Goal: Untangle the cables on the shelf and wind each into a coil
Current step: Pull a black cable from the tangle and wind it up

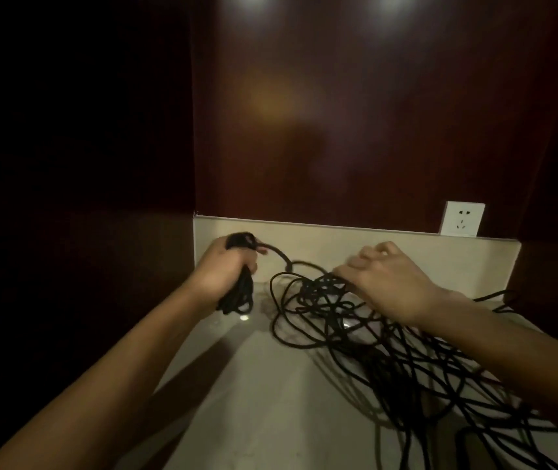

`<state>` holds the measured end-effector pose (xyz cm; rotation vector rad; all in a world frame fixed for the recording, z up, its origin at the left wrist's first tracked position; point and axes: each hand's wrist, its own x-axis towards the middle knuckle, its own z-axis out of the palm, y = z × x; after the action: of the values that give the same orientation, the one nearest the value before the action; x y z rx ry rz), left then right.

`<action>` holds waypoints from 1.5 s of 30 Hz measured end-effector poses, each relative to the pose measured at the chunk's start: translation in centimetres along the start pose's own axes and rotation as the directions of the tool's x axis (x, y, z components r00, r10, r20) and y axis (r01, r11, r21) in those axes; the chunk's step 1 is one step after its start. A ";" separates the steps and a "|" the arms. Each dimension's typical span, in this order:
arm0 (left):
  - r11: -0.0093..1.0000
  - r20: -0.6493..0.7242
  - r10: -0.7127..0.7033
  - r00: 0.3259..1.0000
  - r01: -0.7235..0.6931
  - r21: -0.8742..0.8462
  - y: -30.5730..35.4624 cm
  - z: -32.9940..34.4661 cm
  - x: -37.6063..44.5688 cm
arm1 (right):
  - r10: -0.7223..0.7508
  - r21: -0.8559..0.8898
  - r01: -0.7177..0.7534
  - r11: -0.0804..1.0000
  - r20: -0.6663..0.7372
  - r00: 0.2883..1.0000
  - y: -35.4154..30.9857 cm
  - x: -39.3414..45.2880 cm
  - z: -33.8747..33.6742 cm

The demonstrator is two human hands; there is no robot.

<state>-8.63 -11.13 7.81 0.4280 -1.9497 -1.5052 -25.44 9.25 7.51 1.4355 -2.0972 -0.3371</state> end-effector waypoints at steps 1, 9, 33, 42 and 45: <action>0.999 -0.059 -0.009 0.998 0.006 -0.041 0.2 -0.3 0.3 | 0.024 -0.058 -0.022 0.998 0.040 0.999 0.1 -0.6 0.6; 0.980 -0.170 -0.052 0.984 0.017 -0.199 1.8 0.1 1.1 | 0.206 -0.248 -0.187 0.950 0.053 0.977 4.8 -1.8 3.1; 0.800 -0.061 -0.101 0.993 0.044 -0.599 3.9 4.5 -0.1 | 0.458 0.815 -0.162 0.557 -0.139 0.878 -14.6 0.3 -4.3; 0.868 -0.116 0.094 0.989 -0.138 -0.476 4.9 3.6 -1.6 | 0.605 0.726 -0.246 0.642 -0.283 0.744 -15.2 2.6 -1.2; 0.833 -0.150 0.082 0.985 -0.150 -0.533 5.1 2.1 -1.3 | 0.450 0.859 -0.012 0.512 -0.256 0.856 -12.5 1.8 -1.9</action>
<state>-8.39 -7.30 11.92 0.1393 -1.3401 -1.8142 -15.22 2.87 3.29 1.4287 -2.0474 1.2114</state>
